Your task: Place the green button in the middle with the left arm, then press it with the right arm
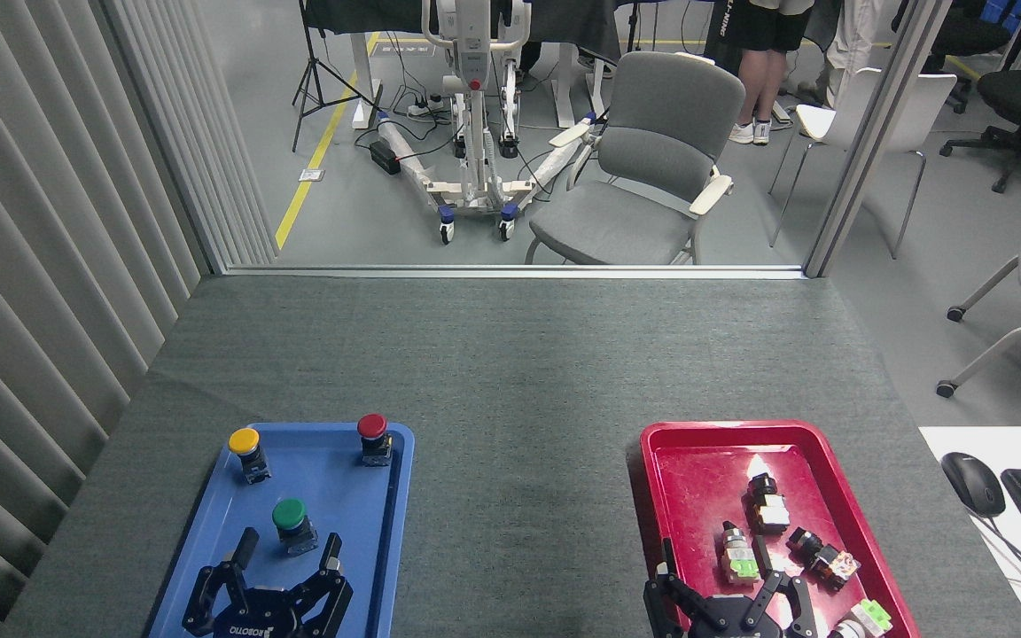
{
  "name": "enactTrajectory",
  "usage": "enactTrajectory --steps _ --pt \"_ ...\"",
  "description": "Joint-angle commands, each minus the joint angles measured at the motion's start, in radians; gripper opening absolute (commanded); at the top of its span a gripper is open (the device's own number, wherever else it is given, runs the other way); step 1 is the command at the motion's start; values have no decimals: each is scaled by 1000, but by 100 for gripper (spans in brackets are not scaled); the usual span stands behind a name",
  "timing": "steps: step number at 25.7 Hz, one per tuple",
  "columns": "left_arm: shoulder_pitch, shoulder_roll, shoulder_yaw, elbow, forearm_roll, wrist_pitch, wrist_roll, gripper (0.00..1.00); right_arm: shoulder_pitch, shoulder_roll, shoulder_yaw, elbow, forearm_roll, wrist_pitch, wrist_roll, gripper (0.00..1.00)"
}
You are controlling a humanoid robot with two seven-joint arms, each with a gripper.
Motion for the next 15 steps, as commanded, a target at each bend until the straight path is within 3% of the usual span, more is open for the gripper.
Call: enactTrajectory --steps 1,15 --pt "1 0 0 8 0 1 1 100 0 2 2 0 0 -1 6 100" --pt "-5 3 0 29 0 1 -1 100 -6 -1 4 9 0 -1 7 100"
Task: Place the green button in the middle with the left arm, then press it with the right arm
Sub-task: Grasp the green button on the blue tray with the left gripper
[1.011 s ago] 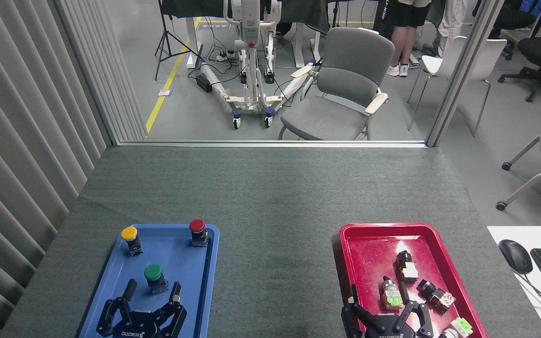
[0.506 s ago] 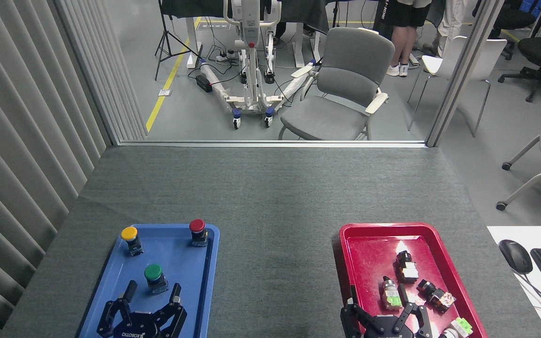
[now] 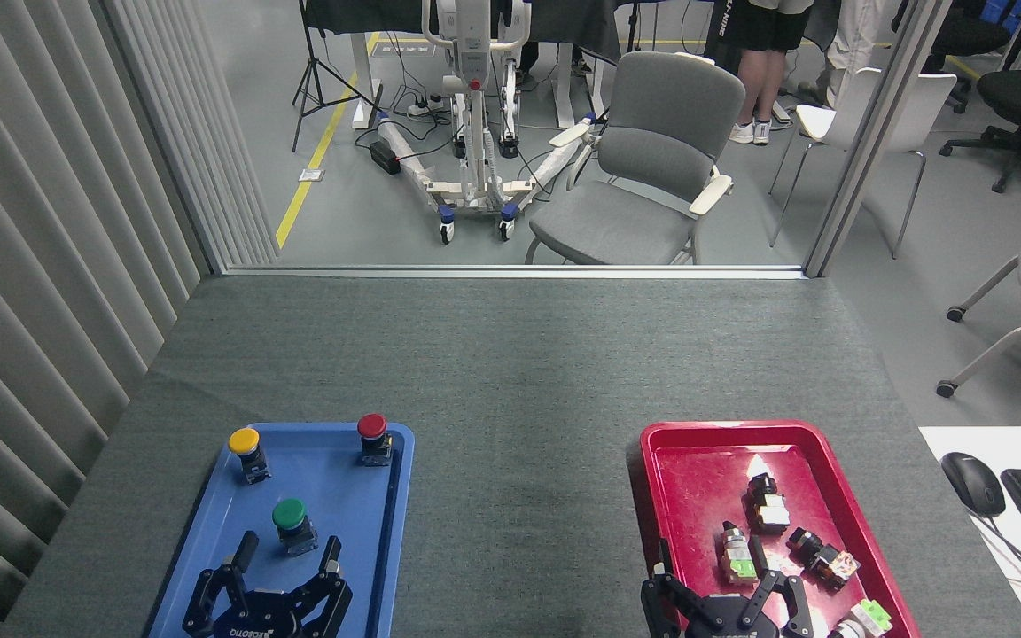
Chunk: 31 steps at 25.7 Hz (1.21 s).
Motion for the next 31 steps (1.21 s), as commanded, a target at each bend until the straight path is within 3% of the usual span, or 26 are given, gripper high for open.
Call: enactTrajectory --steps 1,11,16,31 --pt "-3 1 0 27 1 3 -1 100 0 -2 1 1 0 -1 0 100" --pt "-34 1 2 125 -6 12 3 99 0 -2 1 1 2 -1 0 100" --pt "-174 7 0 361 -12 15 9 99 1 0 2 1 3 -1 2 100" --pt "-319 36 2 551 1 179 11 96 3 -7 5 4 6 2 8 100"
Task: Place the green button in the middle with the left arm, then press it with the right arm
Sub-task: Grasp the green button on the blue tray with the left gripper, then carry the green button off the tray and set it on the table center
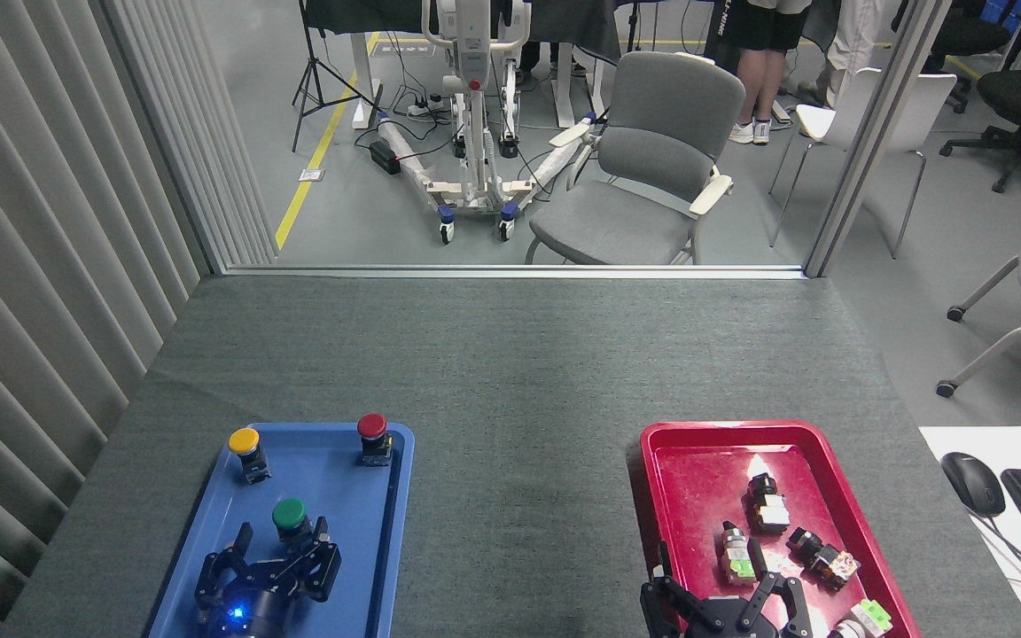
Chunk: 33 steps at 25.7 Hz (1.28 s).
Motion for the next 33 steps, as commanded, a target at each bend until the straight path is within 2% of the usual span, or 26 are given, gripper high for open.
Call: enactTrajectory --steps 1,4,9,10,12,14,17,19,20,23,25,28,30,33 --pt "-12 3 -1 24 1 35 -2 91 1 -1 0 0 1 0 1 100" --pt "-8 4 -6 25 -7 29 -11 69 3 -3 0 0 1 0 3 99" --pt "-2 33 -21 28 -19 -51 -10 17 6 0 2 2 1 0 1 99" --pt "-2 47 -21 28 -19 -71 -2 9 9 2 2 2 1 1 3 99" --pt "0 67 -26 18 -19 -119 2 0 17 3 2 2 3 11 3 99" --pt "6 82 -26 -31 -13 -198 22 0 18 3 3 0 3 14 3 99" --pt "6 86 -23 -160 1 -415 70 0 18 3 2 0 3 18 1 99" --pt "-11 58 -40 -182 -10 -539 74 0 17 3 2 0 3 24 1 99" --pt "-26 17 -86 -174 -18 -551 73 0 17 2 2 0 3 24 1 99" --pt "-66 -42 -264 -114 -51 -513 59 0 17 -3 2 2 3 31 1 99" --pt "-69 -79 -347 -58 -79 -421 56 0 17 -6 2 2 3 32 1 99" --pt "-135 -138 -478 116 -84 -338 58 0 18 -7 2 2 1 32 0 99" --pt "-155 -163 -523 160 -84 -294 59 0 18 -10 2 2 -1 34 -2 99" --pt "-155 -161 -531 163 -82 -214 59 0 18 -18 3 2 -5 34 -5 98"
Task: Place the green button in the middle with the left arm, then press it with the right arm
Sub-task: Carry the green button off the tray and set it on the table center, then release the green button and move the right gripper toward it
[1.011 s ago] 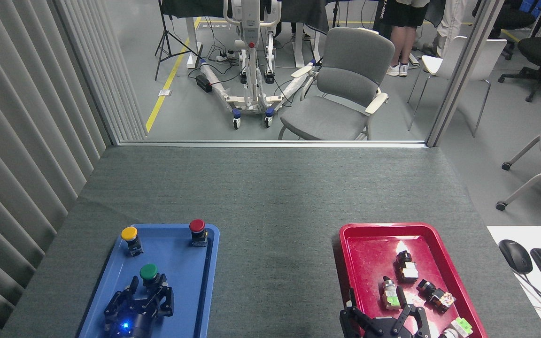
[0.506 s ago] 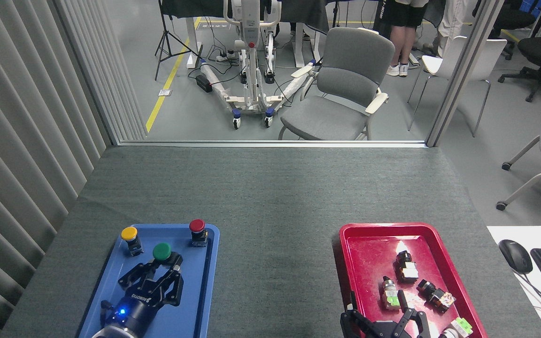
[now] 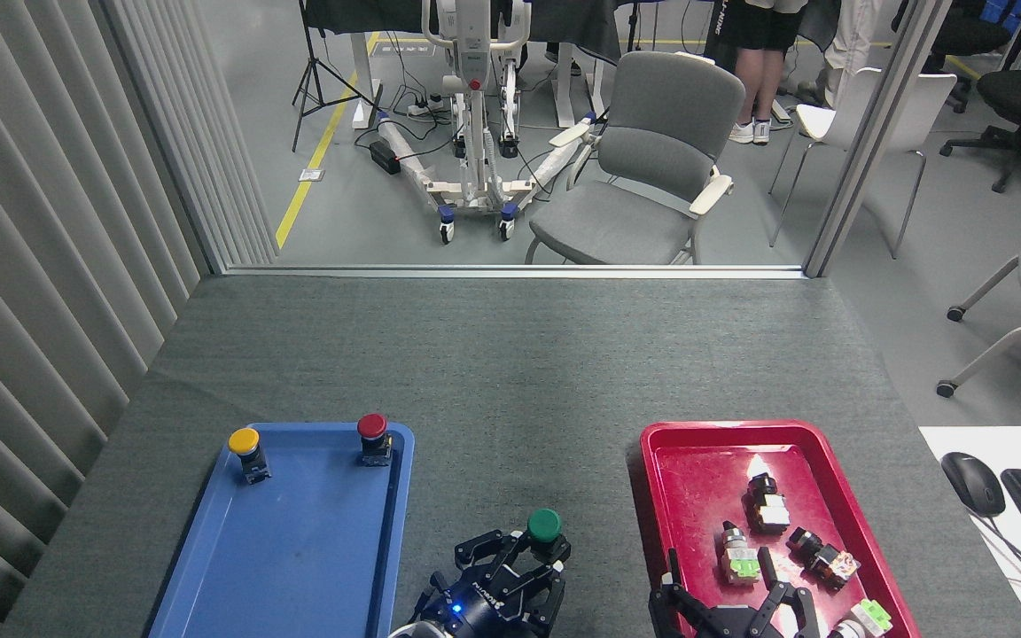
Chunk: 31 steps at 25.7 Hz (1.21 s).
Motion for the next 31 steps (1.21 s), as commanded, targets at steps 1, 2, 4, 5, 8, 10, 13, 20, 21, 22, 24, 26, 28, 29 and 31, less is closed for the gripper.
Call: enactTrajectory --steps 1,2,4,5,8,10,13,20,21,22,24,26,28,29,31 --pt "-13 -12 -33 34 -1 74 2 0 -3 -7 1 2 -5 -2 -4 98" --pt "-16 -10 -35 43 -2 71 2 0 -7 -7 3 5 -5 -6 -4 98" --pt "-27 -13 -50 88 -4 70 4 3 -24 -6 23 28 -5 -5 -4 98" --pt "-44 -15 -65 114 -4 71 6 7 -38 -3 41 37 -5 -2 -4 98" --pt "-53 -24 -82 161 7 90 19 87 -49 5 61 57 -5 0 -4 97" --pt "-47 -20 -81 163 12 99 22 100 -52 5 73 61 -6 -2 -6 94" --pt "-22 -15 -79 137 10 91 25 100 -56 7 87 86 -6 -11 -30 77" --pt "159 129 -50 -363 30 100 4 100 -105 31 165 161 -2 -12 -125 13" --pt "199 152 -18 -434 54 100 -1 100 -121 34 181 184 -2 -11 -124 6" --pt "245 163 22 -493 84 100 -7 100 -130 39 194 207 0 -9 -124 2" --pt "332 169 109 -593 130 99 -8 100 -156 54 210 242 1 -8 -124 0" --pt "412 177 223 -679 148 99 -5 100 -185 63 225 285 1 -5 -122 0" --pt "462 177 310 -722 143 100 -5 100 -210 68 240 330 1 0 -122 0" --pt "469 177 339 -722 140 105 -5 100 -219 71 247 347 1 0 -122 0" --pt "472 178 381 -714 136 137 -7 100 -230 82 251 377 1 -2 -122 0"
